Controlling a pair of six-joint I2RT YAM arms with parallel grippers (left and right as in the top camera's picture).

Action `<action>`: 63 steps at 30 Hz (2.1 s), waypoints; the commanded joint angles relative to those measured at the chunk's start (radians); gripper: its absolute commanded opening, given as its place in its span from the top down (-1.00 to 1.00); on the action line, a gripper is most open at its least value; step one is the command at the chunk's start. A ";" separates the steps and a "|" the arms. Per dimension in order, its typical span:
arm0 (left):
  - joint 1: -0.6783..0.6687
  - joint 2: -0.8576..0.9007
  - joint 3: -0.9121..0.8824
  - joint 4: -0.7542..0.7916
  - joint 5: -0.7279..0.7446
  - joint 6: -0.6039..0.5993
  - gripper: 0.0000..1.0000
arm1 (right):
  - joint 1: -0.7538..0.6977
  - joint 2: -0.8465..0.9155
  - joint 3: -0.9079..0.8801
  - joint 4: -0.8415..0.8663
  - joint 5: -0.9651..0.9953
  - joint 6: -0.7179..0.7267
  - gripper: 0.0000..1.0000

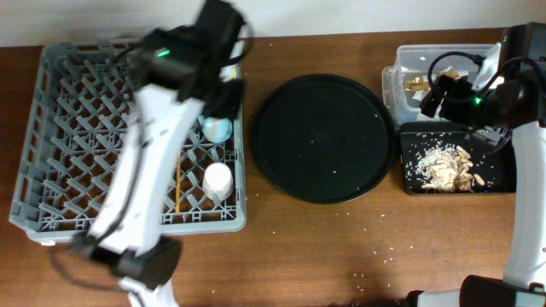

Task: Sort waste into correct bins and load items into the dishwasher rack

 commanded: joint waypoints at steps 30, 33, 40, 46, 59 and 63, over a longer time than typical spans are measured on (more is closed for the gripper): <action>0.246 -0.185 -0.916 0.502 0.034 -0.093 0.43 | -0.002 0.001 0.012 0.000 0.012 -0.010 -0.97; 0.246 -0.203 -0.702 0.401 0.047 -0.093 0.43 | -0.002 0.001 0.012 0.000 0.012 -0.010 -0.97; 0.246 -0.246 -0.414 0.350 0.049 -0.093 -0.99 | -0.002 0.001 0.012 0.000 0.012 -0.009 -0.97; 0.246 -0.245 -0.414 0.350 0.049 -0.093 -0.99 | -0.002 0.001 0.012 0.000 0.012 -0.009 -0.97; 0.246 -0.245 -0.414 0.350 0.049 -0.093 -0.99 | 0.272 -0.753 -0.916 1.006 0.023 -0.302 -0.97; 0.246 -0.245 -0.414 0.350 0.049 -0.093 -0.99 | 0.257 -1.128 -1.399 1.321 0.003 -0.290 -0.97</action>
